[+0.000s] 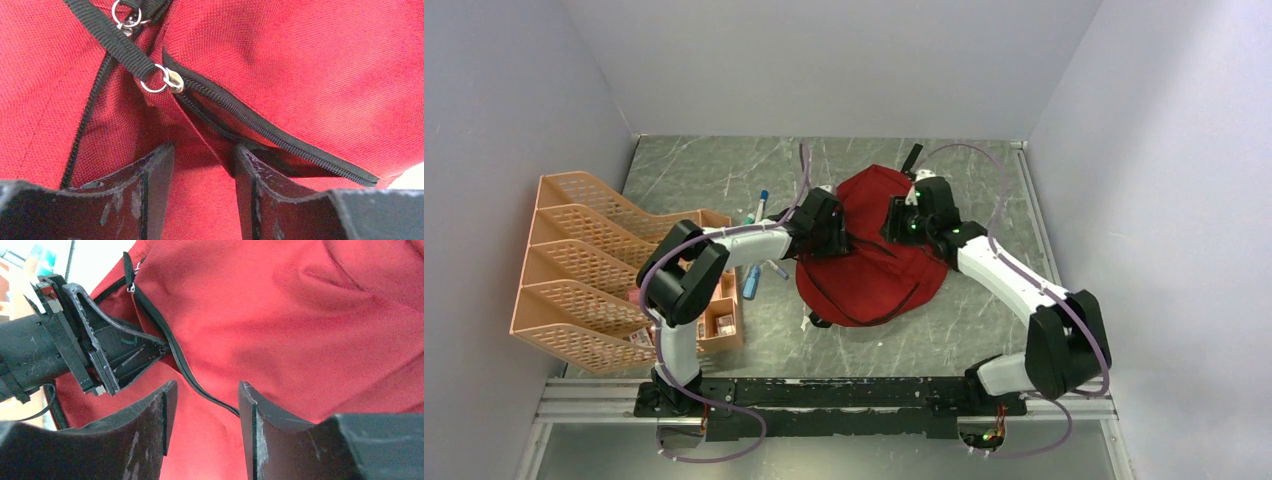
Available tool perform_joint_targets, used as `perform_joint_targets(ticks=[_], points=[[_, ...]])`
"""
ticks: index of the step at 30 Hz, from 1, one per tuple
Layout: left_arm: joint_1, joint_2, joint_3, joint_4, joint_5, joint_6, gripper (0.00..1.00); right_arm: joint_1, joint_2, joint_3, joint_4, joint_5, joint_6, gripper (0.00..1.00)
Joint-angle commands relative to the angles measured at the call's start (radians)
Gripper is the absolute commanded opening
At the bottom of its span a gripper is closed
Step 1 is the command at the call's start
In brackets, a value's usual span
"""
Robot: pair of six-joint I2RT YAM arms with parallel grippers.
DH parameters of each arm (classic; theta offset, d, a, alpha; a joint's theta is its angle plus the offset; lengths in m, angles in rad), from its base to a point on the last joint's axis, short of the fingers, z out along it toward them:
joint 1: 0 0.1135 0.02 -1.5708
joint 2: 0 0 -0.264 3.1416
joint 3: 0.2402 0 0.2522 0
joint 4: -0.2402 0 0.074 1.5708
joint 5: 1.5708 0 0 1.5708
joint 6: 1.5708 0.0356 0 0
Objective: Pack the student bag
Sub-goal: Adjust the student bag at the center of the board.
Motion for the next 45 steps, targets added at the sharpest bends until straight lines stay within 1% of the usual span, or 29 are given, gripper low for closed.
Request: perform_joint_targets(ticks=[1, 5, 8, 9, 13, 15, 17, 21, 30, 40, 45], points=[[-0.008, -0.023, -0.041, -0.004, -0.023, 0.008, 0.52, 0.085, 0.048, 0.04, 0.062, 0.095, -0.195, 0.54], [-0.008, -0.03, -0.056, 0.011, -0.015, 0.014, 0.51, 0.177, 0.037, -0.024, 0.215, 0.212, -0.411, 0.6], [-0.007, -0.04, -0.071, 0.02, -0.011, 0.021, 0.47, 0.217, -0.003, -0.128, 0.407, 0.231, -0.594, 0.62], [-0.007, -0.044, -0.071, 0.021, -0.011, 0.023, 0.47, 0.221, -0.008, -0.148, 0.436, 0.225, -0.652, 0.64], [-0.008, -0.042, -0.068, 0.026, -0.001, 0.026, 0.46, 0.226, 0.006, -0.157, 0.426, 0.19, -0.791, 0.71], [-0.007, -0.038, -0.068, 0.028, 0.006, 0.025, 0.45, 0.229, 0.014, -0.165, 0.428, 0.196, -0.84, 0.71], [-0.008, -0.039, -0.069, 0.029, 0.009, 0.025, 0.44, 0.229, 0.022, -0.167, 0.432, 0.211, -0.869, 0.72], [-0.007, -0.038, -0.07, 0.032, 0.012, 0.024, 0.43, 0.242, 0.056, -0.163, 0.417, 0.183, -0.937, 0.72], [-0.006, -0.038, -0.073, 0.029, 0.018, 0.022, 0.42, 0.265, 0.115, -0.207, 0.482, 0.252, -1.019, 0.71], [-0.005, -0.04, -0.089, 0.036, 0.037, 0.017, 0.42, 0.268, 0.19, -0.223, 0.637, 0.405, -1.09, 0.68], [-0.006, -0.039, -0.089, 0.034, 0.039, 0.016, 0.42, 0.267, 0.171, -0.232, 0.748, 0.476, -1.05, 0.66]])
